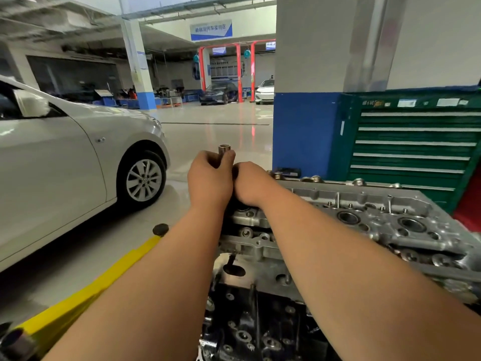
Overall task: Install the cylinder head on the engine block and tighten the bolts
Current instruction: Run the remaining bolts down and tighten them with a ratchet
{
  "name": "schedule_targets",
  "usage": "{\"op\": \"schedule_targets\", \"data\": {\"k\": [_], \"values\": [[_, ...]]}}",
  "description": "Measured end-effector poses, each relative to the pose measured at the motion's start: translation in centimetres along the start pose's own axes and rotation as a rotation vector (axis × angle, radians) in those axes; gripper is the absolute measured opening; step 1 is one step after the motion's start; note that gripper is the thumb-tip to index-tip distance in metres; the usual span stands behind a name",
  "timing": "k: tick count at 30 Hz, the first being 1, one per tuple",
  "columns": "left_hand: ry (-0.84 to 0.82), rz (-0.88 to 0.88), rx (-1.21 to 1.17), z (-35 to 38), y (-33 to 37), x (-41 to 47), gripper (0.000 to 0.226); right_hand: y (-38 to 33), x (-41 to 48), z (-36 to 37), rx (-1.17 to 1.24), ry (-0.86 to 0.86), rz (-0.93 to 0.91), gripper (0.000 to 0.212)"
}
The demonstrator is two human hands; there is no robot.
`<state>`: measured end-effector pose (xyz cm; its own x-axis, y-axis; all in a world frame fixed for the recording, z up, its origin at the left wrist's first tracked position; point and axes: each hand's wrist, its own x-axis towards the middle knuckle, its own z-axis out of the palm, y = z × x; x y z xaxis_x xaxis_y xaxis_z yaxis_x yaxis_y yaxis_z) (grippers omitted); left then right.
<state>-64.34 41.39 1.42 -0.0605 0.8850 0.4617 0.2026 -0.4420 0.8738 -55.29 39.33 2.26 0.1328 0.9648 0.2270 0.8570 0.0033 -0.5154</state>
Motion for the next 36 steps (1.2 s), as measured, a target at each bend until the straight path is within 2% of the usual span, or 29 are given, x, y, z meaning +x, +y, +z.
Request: {"op": "schedule_targets", "data": {"k": [2,5,7,11,16,18,21,26,30,36], "values": [[-0.020,-0.001,0.048,0.1,0.2,-0.2,0.026,0.0,-0.5,-0.4,0.086,-0.014,-0.049,0.028],[-0.051,0.015,0.093,0.3,0.4,-0.6,0.027,0.2,-0.8,-0.7,0.075,-0.009,-0.067,0.026],[-0.028,0.025,0.046,0.5,0.5,-0.6,0.021,0.4,-0.5,-0.6,0.033,0.018,-0.038,0.027],[0.043,0.055,0.068,0.3,0.3,-0.4,0.024,0.1,-0.2,-0.2,0.011,0.011,-0.013,0.024],[0.049,0.051,-0.018,0.1,0.0,-0.1,0.027,0.1,-1.0,-0.7,0.247,-0.001,-0.047,0.018],[0.043,0.017,-0.060,0.2,0.0,-0.1,0.021,0.2,-0.8,-0.7,0.157,0.001,-0.039,0.019],[0.017,0.063,-0.001,0.3,0.1,-0.2,0.021,0.0,-0.6,-0.5,0.000,-0.025,-0.025,0.030],[0.038,0.013,-0.122,-0.3,0.0,0.3,0.031,0.5,-0.8,-0.6,0.241,0.026,-0.018,0.008],[0.033,0.015,-0.212,-1.2,-0.1,0.5,0.010,0.4,-1.1,-0.7,0.318,0.031,-0.050,0.012],[0.017,0.067,-0.293,-1.1,0.3,0.4,0.004,0.3,-1.3,-0.9,0.408,0.072,-0.048,0.011]]}}
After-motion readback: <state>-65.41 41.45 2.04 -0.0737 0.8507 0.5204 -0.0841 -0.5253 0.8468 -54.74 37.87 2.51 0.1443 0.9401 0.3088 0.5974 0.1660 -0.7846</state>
